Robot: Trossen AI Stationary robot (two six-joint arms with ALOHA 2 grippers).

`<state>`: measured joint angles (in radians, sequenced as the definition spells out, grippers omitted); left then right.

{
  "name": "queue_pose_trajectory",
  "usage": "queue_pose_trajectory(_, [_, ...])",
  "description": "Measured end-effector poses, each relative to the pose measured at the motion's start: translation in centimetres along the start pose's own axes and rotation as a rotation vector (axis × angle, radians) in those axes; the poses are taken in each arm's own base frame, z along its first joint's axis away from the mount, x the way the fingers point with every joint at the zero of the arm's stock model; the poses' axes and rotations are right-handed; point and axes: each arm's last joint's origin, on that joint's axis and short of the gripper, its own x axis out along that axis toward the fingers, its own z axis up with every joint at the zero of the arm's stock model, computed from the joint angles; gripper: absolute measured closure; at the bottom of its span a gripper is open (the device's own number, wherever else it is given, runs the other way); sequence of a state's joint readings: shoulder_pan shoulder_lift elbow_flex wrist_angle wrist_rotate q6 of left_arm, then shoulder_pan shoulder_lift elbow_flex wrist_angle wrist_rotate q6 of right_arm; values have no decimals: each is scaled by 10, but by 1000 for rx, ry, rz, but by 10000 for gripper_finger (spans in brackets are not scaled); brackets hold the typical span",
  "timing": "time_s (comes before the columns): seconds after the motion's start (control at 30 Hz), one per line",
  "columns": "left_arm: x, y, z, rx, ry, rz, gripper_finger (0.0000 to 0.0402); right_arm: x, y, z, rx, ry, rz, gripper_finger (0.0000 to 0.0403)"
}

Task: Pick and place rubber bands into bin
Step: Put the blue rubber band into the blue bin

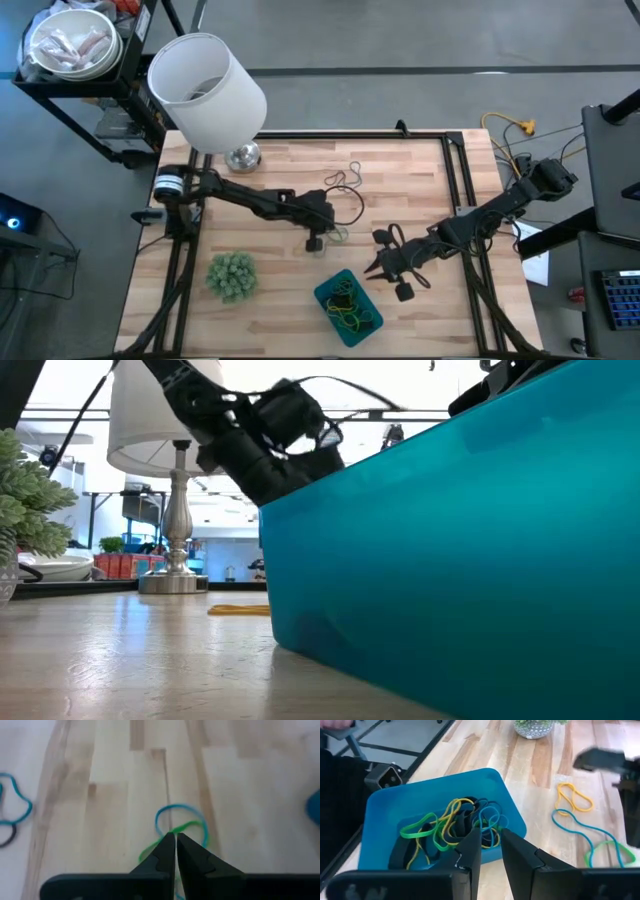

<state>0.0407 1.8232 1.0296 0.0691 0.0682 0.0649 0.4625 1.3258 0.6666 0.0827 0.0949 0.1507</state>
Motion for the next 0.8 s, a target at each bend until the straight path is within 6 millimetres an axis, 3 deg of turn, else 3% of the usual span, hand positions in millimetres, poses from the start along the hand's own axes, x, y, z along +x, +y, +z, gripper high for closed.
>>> queue_pose_trajectory(0.2, [-6, -4, 2, 37, -7, -7, 401, 0, 0, 0, -2, 3, -11, 335])
queue_pose_trajectory(0.43, [16, -3, -15, 80, 48, -11, 394, 0, 0, 0, -3, 0, -11, 335])
queue_pose_trajectory(0.8, [16, -2, -12, 102, 26, -7, 278, 0, 0, -1, -5, 4, -12, 335])
